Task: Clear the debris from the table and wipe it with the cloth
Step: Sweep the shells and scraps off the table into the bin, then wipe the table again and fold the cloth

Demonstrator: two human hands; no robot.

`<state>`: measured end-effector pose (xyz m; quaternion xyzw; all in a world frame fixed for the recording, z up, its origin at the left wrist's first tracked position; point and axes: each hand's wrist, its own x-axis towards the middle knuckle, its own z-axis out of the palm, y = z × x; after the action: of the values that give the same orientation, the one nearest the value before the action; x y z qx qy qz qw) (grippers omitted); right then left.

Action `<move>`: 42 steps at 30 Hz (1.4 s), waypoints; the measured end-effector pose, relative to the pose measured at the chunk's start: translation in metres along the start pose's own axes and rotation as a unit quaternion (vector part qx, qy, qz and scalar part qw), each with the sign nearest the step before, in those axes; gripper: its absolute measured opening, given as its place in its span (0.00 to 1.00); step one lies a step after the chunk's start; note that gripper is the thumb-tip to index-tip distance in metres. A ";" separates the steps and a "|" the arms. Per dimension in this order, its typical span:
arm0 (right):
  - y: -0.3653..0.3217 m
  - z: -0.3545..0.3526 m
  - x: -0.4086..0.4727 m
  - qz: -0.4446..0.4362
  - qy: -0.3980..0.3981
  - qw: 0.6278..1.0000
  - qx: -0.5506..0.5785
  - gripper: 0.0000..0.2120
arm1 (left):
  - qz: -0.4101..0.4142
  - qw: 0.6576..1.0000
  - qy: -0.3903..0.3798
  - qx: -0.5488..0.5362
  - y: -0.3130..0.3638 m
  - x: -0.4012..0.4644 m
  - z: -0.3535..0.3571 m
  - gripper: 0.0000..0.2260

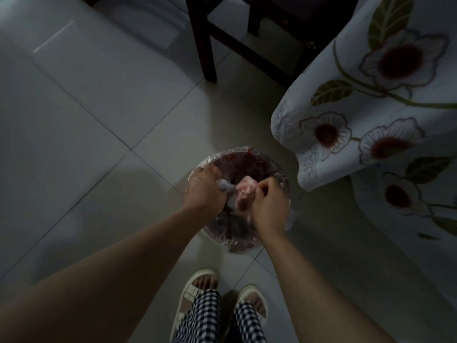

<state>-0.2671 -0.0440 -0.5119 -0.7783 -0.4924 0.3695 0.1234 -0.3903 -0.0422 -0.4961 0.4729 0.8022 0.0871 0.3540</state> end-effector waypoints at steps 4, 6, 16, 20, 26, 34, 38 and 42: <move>-0.014 -0.026 -0.008 0.005 -0.032 0.997 0.074 0.08 | -0.011 1.000 -0.009 -0.017 0.013 -0.008 -0.016 0.11; -0.023 -0.041 -0.015 0.003 -0.059 0.990 0.131 0.11 | 0.005 0.999 -0.022 -0.031 0.024 -0.016 -0.030 0.14; -0.118 -0.170 -0.093 -0.048 -0.201 0.930 0.305 0.09 | 0.036 0.954 -0.199 -0.222 0.121 -0.083 -0.159 0.09; -0.148 -0.212 -0.116 -0.036 -0.189 0.929 0.316 0.08 | 0.045 0.955 -0.172 -0.236 0.148 -0.108 -0.205 0.11; -0.187 -0.274 -0.149 -0.083 -0.158 0.956 0.231 0.24 | 0.100 0.951 -0.157 -0.247 0.193 -0.143 -0.263 0.08; -0.208 -0.366 -0.165 -0.168 -0.069 0.954 0.238 0.11 | 0.176 0.919 -0.191 -0.297 0.268 -0.169 -0.317 0.08; -0.205 -0.417 -0.172 -0.123 -0.110 0.895 0.414 0.11 | 0.218 0.904 -0.231 -0.286 0.311 -0.178 -0.328 0.04; -0.193 -0.463 -0.174 -0.089 -0.124 0.855 0.496 0.06 | 0.231 0.902 -0.245 -0.270 0.352 -0.187 -0.328 0.09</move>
<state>-0.1169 -0.0196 -0.0029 -0.5142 -0.3219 0.6461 0.4632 -0.3017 0.0578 0.0030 0.5379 0.5040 0.2612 0.6232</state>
